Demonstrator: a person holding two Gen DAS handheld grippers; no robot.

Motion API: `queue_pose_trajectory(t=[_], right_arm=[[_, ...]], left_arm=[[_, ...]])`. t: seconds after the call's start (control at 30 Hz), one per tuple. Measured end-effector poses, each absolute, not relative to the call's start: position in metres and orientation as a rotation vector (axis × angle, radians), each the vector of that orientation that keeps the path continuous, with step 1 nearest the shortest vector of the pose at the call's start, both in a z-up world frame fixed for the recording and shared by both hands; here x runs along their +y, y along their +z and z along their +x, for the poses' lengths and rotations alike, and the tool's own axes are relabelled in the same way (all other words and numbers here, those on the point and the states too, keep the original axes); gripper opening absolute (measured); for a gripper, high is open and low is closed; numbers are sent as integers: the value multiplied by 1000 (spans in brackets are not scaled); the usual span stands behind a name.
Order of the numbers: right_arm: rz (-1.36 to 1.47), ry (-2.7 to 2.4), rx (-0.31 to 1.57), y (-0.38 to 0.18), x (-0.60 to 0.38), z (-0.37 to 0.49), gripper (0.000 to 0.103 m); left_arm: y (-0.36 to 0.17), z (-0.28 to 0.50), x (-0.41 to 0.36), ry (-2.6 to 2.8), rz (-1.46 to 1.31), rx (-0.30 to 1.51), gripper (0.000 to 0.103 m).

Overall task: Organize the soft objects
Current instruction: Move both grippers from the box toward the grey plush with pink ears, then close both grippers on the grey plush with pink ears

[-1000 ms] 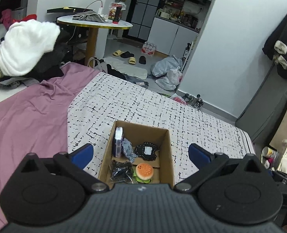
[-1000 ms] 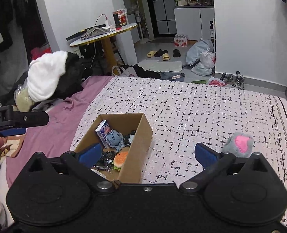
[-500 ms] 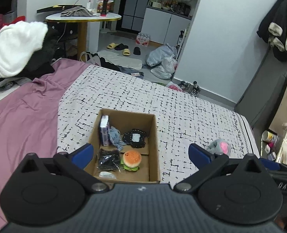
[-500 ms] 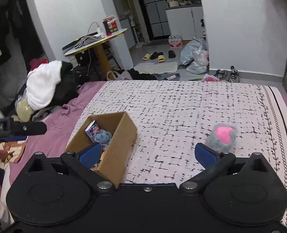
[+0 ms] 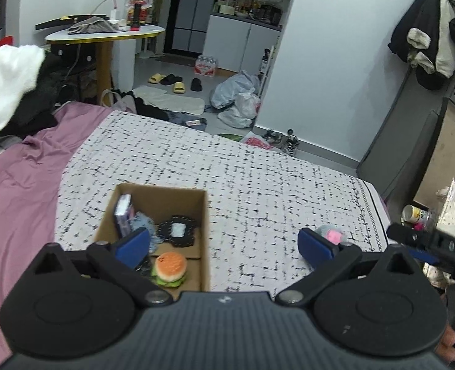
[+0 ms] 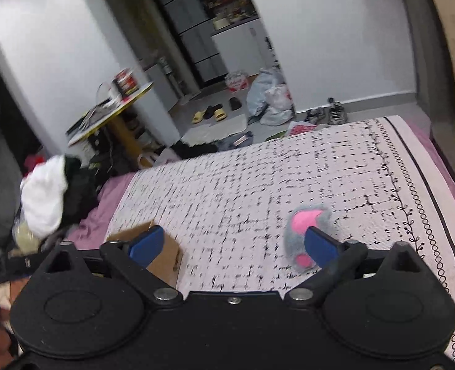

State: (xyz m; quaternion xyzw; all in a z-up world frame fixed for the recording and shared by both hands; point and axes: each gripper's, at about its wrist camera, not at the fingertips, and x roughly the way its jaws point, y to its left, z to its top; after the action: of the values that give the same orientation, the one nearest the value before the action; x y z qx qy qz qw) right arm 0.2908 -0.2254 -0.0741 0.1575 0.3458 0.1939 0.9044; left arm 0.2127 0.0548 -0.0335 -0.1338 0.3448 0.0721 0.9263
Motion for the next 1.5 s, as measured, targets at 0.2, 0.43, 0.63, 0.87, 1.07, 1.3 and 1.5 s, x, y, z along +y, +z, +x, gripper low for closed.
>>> queue_pose_trajectory(t=[0.2, 0.43, 0.63, 0.87, 1.07, 1.3, 1.5], right_arm=[[366, 395, 734, -84, -232, 316, 57], [446, 439, 804, -118, -227, 350, 29], [445, 454, 840, -150, -213, 371, 27], [406, 376, 840, -184, -209, 380, 30], [312, 288, 818, -192, -209, 385, 45], [264, 233, 818, -200, -212, 387, 50], [309, 202, 860, -207, -229, 390, 45]], left_arm=[[-37, 237, 40, 110, -247, 708, 97], [-54, 265, 36, 85, -285, 737, 86], [-83, 287, 34, 79, -330, 780, 75], [-117, 318, 25, 86, -319, 832, 75], [-135, 338, 14, 75, -353, 851, 75], [-155, 354, 5, 91, -366, 879, 75], [-167, 368, -13, 60, -353, 901, 75]])
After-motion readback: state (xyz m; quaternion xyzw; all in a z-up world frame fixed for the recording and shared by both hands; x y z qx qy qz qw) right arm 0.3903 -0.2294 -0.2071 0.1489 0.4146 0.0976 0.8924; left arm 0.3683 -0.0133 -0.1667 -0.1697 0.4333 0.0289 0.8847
